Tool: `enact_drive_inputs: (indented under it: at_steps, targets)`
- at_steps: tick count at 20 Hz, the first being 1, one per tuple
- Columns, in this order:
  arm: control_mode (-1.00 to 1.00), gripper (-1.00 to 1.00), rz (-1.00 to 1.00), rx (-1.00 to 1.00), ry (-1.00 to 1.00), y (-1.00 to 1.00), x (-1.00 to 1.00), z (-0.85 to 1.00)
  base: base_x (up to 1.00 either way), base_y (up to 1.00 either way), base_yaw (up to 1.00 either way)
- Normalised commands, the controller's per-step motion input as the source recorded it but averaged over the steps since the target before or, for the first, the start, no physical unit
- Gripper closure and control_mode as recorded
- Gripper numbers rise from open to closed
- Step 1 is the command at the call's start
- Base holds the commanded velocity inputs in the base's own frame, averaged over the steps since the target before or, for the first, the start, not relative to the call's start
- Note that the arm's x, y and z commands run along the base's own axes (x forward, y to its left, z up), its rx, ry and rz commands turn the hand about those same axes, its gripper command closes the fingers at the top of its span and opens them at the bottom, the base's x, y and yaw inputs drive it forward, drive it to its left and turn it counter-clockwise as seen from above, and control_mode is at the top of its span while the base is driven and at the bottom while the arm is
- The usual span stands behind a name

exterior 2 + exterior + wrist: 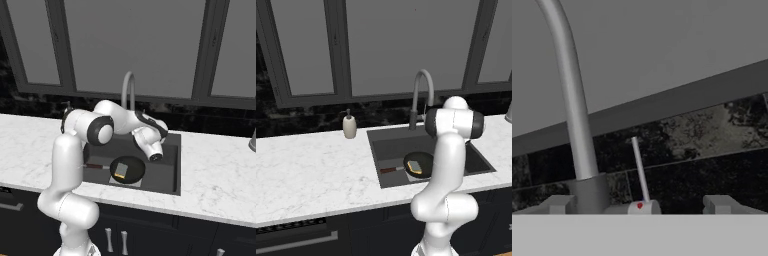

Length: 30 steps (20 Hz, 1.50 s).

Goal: Pick the pan and sponge and place them into the sink. Then turn on the water.

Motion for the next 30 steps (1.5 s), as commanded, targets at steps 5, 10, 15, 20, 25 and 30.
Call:
enact_drive_inputs:
  at_steps: [5, 10, 15, 20, 25, 30]
  targets:
    - [-1.00, -1.00, 0.00, 0.00, 0.01, 0.00, 0.26, 0.03, 0.00, 0.00, 0.00]
    - [-1.00, -1.00, 0.00, 0.00, 0.01, 0.00, 0.23, 0.01, 0.00, 0.00, 0.00]
    - [-1.00, -1.00, 0.00, 0.00, 0.00, 0.00, 0.17, 0.00, 0.00, 0.00, 0.00]
    - [-1.00, -1.00, 0.00, 0.00, 0.00, 0.01, 0.12, 0.00, 0.00, 0.00, 0.00]
    - [-1.00, -1.00, 0.00, 0.00, 0.00, 0.00, 0.06, 0.00, 0.00, 0.00, 0.00]
    - [-1.00, -1.00, 0.00, 0.00, 0.00, 0.00, 0.00, 0.00, 0.00, 0.00, 0.00]
